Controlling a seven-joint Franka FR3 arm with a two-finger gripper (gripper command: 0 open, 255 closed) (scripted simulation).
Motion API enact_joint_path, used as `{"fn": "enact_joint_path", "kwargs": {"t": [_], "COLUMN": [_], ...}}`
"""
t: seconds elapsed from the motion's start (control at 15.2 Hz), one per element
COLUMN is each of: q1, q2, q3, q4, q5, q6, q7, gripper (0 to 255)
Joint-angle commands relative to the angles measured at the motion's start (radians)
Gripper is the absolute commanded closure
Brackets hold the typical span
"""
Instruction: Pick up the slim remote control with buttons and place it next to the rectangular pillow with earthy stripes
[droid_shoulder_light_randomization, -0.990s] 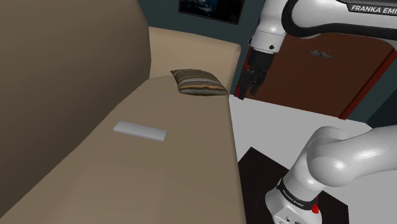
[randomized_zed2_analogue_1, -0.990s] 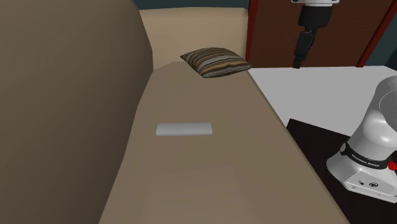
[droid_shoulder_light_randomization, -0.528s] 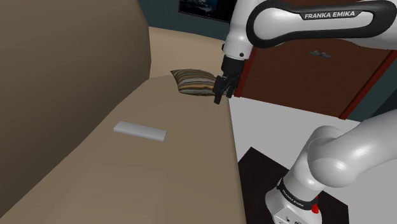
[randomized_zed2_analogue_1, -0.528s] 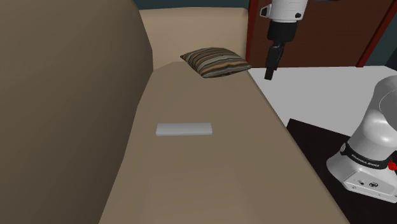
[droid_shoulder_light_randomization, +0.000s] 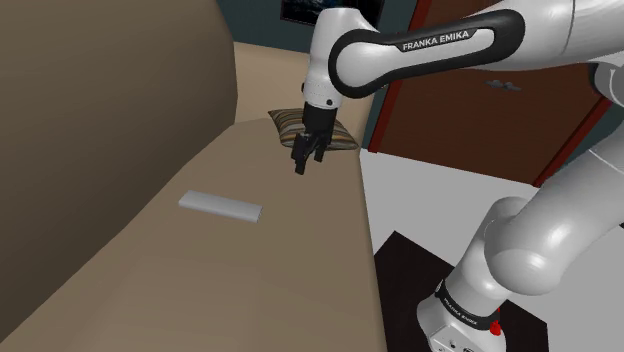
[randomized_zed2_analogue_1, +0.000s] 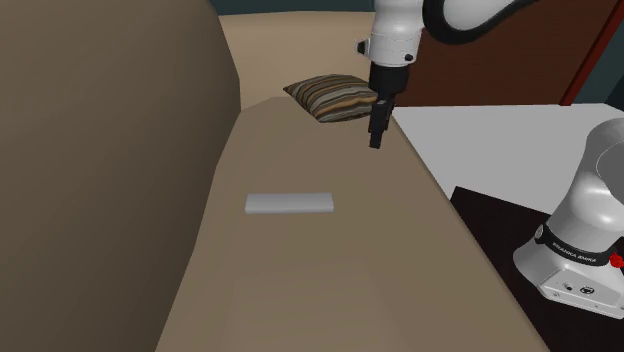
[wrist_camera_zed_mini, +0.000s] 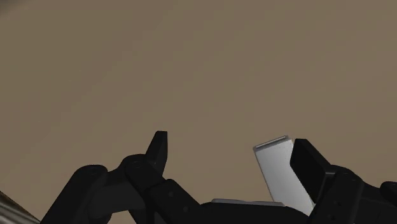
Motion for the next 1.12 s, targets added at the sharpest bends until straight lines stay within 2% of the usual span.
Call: {"fn": "enact_joint_path", "kwargs": {"t": [0.0,0.53,1.06], "q1": [0.010,0.055,0.131], "q2": [0.067,0.360,0.658], "q3": [0.016,0.068,0.093], "q4": [0.036,0.248,0.529], "q5": [-0.010,-0.088,-0.189], "q6": [0.033,0.115,0.124], "q7": [-0.003,-0.002,0.000], "gripper": [0,0,0]}}
